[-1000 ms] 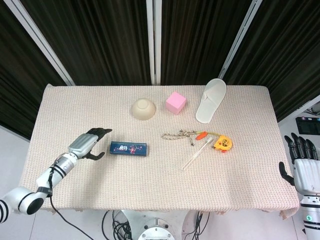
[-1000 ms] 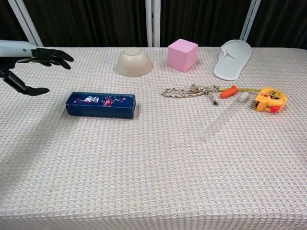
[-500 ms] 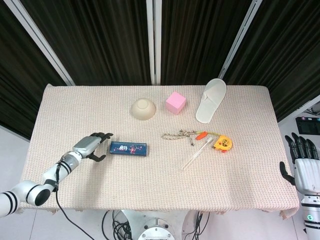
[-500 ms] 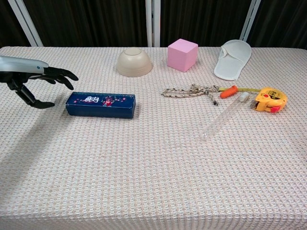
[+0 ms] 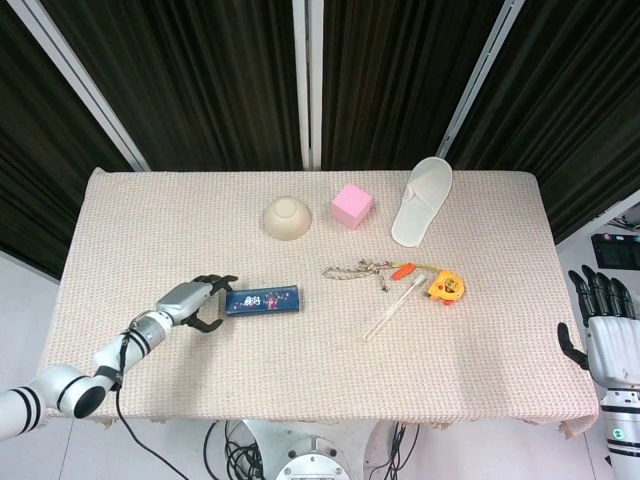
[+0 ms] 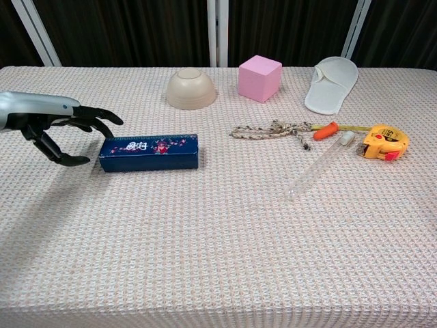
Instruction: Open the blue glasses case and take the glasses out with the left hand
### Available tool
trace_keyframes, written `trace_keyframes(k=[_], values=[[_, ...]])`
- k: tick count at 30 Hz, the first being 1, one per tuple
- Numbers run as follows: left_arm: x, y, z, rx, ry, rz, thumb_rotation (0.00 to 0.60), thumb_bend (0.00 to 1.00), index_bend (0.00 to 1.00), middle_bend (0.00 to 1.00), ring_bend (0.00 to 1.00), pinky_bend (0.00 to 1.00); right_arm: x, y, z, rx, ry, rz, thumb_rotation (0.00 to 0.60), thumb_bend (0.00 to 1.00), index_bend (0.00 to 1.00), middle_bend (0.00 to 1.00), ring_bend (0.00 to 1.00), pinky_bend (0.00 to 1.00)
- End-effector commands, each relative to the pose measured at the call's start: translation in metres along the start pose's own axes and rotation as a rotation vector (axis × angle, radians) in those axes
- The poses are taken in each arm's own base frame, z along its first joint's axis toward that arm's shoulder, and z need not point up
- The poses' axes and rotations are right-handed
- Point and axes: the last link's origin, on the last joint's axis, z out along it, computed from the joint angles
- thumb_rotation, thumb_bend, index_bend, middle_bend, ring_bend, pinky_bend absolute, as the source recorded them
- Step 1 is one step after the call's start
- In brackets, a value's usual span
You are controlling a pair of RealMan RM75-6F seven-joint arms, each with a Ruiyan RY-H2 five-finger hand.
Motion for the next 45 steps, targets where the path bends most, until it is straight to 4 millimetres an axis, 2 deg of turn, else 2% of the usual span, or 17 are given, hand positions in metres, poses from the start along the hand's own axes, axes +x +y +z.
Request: trace_keyframes(k=[1, 6, 9, 12, 14, 16, 23, 30, 45], values=[[-0.001, 0.001, -0.003, -0.008, -0.003, -0.001, 0.6, 0.39, 0.04, 0.19, 0.0, 0.02, -0.001, 0.0, 0.0, -0.001, -0.005, -0.001, 0.6, 0.41, 0.0, 0.0, 0.0, 0.0], [-0.003, 0.003, -0.008, -0.02, -0.004, 0.0, 0.6, 0.39, 0.04, 0.22, 0.0, 0.02, -0.002, 0.001, 0.0, -0.003, -0.009, -0.002, 0.6, 0.42, 0.0, 0.0, 0.0, 0.0], [-0.003, 0.005, -0.01, -0.031, 0.007, -0.001, 0.6, 0.39, 0.04, 0.2, 0.0, 0.02, -0.002, 0.002, 0.0, -0.006, -0.009, -0.001, 0.6, 0.42, 0.0, 0.0, 0.0, 0.0], [-0.002, 0.008, -0.011, -0.044, 0.049, 0.006, 0.6, 0.31, 0.04, 0.14, 0.0, 0.03, -0.002, 0.002, 0.0, -0.01, -0.008, 0.0, 0.6, 0.42, 0.0, 0.0, 0.0, 0.0], [-0.003, 0.01, -0.01, -0.053, 0.084, 0.014, 0.6, 0.24, 0.04, 0.13, 0.0, 0.06, -0.002, 0.003, 0.0, -0.011, -0.01, 0.0, 0.6, 0.42, 0.0, 0.0, 0.0, 0.0], [-0.005, 0.016, -0.008, -0.063, 0.122, 0.035, 0.6, 0.21, 0.05, 0.14, 0.0, 0.09, -0.003, 0.003, 0.0, -0.011, -0.014, -0.001, 0.6, 0.42, 0.0, 0.0, 0.0, 0.0], [-0.011, 0.038, 0.007, -0.051, 0.195, 0.071, 0.6, 0.23, 0.08, 0.16, 0.03, 0.12, -0.003, 0.002, 0.0, -0.01, -0.022, 0.0, 0.6, 0.42, 0.0, 0.0, 0.0, 0.0], [-0.014, 0.058, 0.012, -0.043, 0.199, 0.074, 0.6, 0.25, 0.09, 0.18, 0.06, 0.16, -0.002, 0.006, 0.0, -0.018, -0.021, 0.004, 0.6, 0.42, 0.0, 0.0, 0.0, 0.0], [-0.02, 0.059, 0.022, -0.012, 0.168, 0.064, 0.6, 0.28, 0.1, 0.19, 0.07, 0.18, -0.003, 0.01, -0.001, -0.016, -0.022, 0.011, 0.6, 0.43, 0.0, 0.0, 0.0, 0.0]])
